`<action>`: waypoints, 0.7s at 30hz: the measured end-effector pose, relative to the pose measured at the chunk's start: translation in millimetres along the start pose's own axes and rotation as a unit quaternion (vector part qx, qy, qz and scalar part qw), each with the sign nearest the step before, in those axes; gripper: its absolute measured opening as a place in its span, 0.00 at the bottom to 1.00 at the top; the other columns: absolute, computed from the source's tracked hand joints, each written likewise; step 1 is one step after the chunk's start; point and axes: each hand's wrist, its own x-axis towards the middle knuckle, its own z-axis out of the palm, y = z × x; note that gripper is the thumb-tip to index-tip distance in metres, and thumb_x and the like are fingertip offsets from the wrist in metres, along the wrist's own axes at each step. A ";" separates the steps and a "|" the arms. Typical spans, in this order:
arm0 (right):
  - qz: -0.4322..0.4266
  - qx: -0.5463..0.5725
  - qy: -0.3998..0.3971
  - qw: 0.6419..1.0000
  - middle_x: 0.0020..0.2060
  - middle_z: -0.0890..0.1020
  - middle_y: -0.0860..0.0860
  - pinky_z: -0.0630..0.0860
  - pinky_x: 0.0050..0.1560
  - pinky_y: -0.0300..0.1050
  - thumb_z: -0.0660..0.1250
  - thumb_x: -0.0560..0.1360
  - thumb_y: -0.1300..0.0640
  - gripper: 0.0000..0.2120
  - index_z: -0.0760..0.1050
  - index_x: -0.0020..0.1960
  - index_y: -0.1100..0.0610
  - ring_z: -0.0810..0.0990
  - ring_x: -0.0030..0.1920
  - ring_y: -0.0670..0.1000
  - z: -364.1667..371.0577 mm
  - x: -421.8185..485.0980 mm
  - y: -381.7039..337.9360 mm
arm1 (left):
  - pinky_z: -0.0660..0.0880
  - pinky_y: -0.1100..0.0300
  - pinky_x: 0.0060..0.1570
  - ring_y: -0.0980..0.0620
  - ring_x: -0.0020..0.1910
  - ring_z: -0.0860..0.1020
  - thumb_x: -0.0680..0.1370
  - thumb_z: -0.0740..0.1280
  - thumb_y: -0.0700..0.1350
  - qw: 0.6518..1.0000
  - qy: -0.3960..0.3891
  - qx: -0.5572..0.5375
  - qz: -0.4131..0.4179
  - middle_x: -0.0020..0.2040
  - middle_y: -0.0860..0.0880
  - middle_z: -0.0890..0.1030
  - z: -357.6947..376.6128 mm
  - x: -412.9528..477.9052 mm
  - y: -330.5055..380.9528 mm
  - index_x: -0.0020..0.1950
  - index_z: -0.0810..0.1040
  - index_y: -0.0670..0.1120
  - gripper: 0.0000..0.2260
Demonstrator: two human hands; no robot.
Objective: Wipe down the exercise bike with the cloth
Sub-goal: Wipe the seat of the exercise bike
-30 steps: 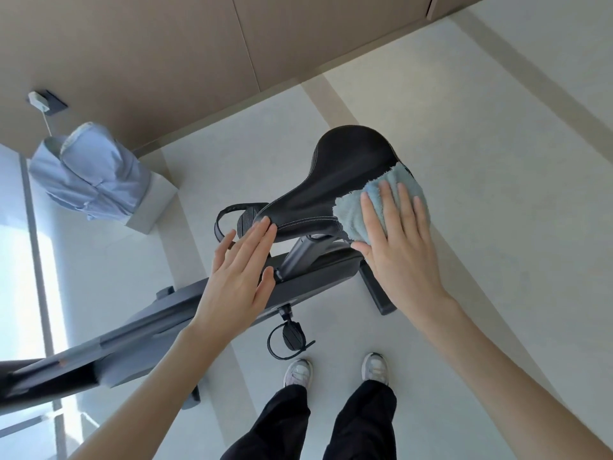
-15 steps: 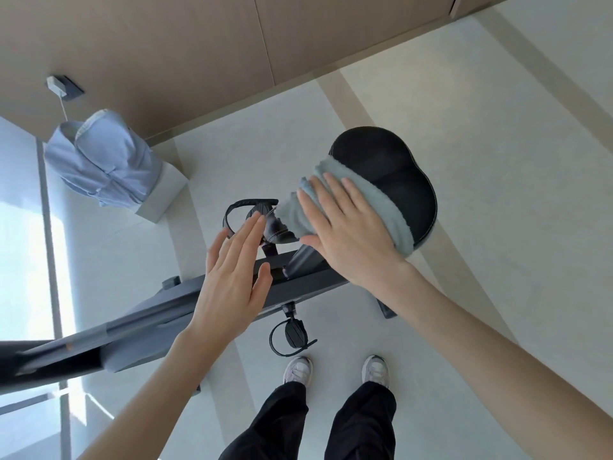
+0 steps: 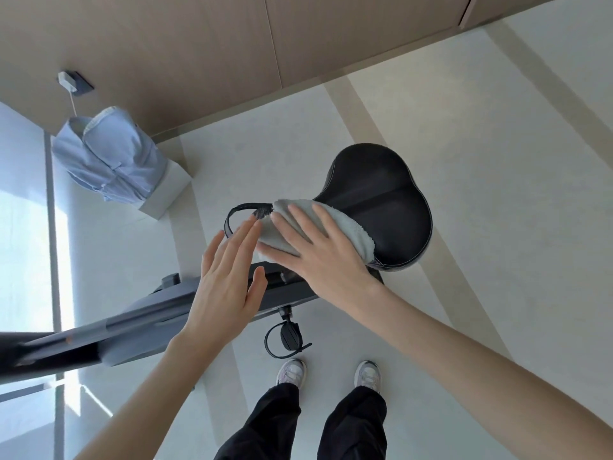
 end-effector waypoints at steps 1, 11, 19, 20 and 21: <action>0.020 0.005 0.011 1.000 0.74 0.61 0.55 0.59 0.70 0.60 0.53 0.78 0.54 0.28 0.49 0.76 0.43 0.60 0.73 0.60 0.0 -7.2 4.1 | 0.52 0.49 0.74 0.49 0.71 0.64 0.77 0.56 0.42 1.000 0.000 0.001 0.001 0.74 0.44 0.64 0.2 2.3 3.2 0.74 0.61 0.39 0.24; 0.216 0.103 -0.033 0.970 0.73 0.62 0.56 0.54 0.72 0.62 0.50 0.81 0.45 0.25 0.56 0.75 0.52 0.58 0.74 0.57 -12.1 -79.6 40.5 | 0.56 0.45 0.72 0.47 0.71 0.65 0.80 0.55 0.47 0.999 -0.022 0.041 0.018 0.71 0.44 0.69 18.1 19.3 44.7 0.71 0.69 0.40 0.21; 0.277 0.155 -0.056 0.947 0.72 0.64 0.55 0.56 0.68 0.68 0.49 0.79 0.41 0.25 0.63 0.72 0.49 0.60 0.73 0.58 -14.1 -38.6 49.6 | 0.54 0.46 0.73 0.48 0.71 0.65 0.81 0.53 0.48 0.998 -0.008 0.054 -0.044 0.70 0.45 0.71 19.7 25.4 60.5 0.70 0.71 0.43 0.20; 0.272 0.163 -0.068 0.946 0.73 0.63 0.55 0.54 0.69 0.69 0.48 0.79 0.41 0.25 0.62 0.73 0.48 0.58 0.74 0.58 -13.5 -32.6 53.0 | 0.53 0.46 0.73 0.48 0.72 0.65 0.81 0.52 0.48 0.997 -0.005 0.048 -0.058 0.70 0.46 0.71 20.5 25.5 63.1 0.70 0.70 0.43 0.20; 0.265 0.172 -0.080 0.945 0.74 0.60 0.55 0.52 0.69 0.69 0.47 0.79 0.41 0.25 0.60 0.74 0.48 0.55 0.74 0.58 -12.3 -26.6 55.9 | 0.53 0.46 0.73 0.48 0.72 0.64 0.81 0.52 0.49 0.997 -0.001 0.042 -0.070 0.70 0.46 0.70 21.4 25.9 65.6 0.71 0.70 0.44 0.20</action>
